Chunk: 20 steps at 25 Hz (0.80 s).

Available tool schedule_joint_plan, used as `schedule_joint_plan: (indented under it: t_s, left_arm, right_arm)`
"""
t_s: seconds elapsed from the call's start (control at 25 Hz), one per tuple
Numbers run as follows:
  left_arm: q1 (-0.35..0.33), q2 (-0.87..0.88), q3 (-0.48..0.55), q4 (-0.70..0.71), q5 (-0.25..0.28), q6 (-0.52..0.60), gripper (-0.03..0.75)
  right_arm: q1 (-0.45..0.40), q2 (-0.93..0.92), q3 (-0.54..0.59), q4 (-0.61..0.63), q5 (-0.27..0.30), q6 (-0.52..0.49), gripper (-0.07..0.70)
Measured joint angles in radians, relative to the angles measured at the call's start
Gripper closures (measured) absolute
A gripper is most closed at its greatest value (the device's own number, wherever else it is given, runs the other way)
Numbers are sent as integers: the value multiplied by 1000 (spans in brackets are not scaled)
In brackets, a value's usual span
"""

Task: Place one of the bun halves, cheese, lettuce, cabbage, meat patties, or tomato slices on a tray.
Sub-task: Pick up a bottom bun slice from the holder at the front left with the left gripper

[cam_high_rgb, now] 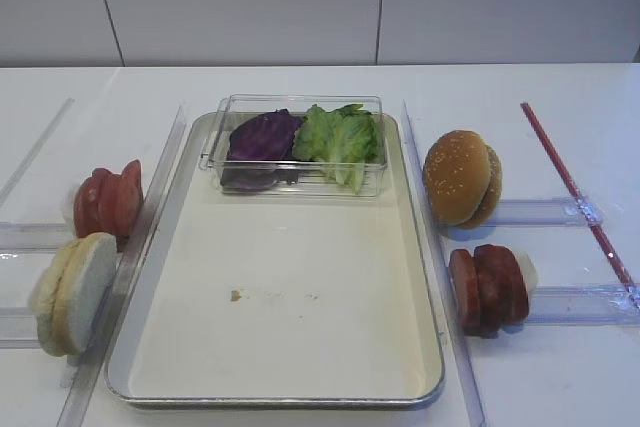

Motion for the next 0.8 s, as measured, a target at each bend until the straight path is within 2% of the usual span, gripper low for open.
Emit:
schedule_joint_plan:
  t_s: [0.16, 0.44, 0.8]
  left_arm:
    - [-42, 111, -99, -29, -8, 0, 214]
    - [-151, 361, -189, -136, -44, 55, 214]
    - [-258, 698, -284, -216, -37, 124, 221]
  right_arm:
    - [0, 0, 0, 0, 0, 0, 157]
    - [0, 0, 0, 0, 0, 0, 157]
    - [0, 0, 0, 0, 0, -2, 157]
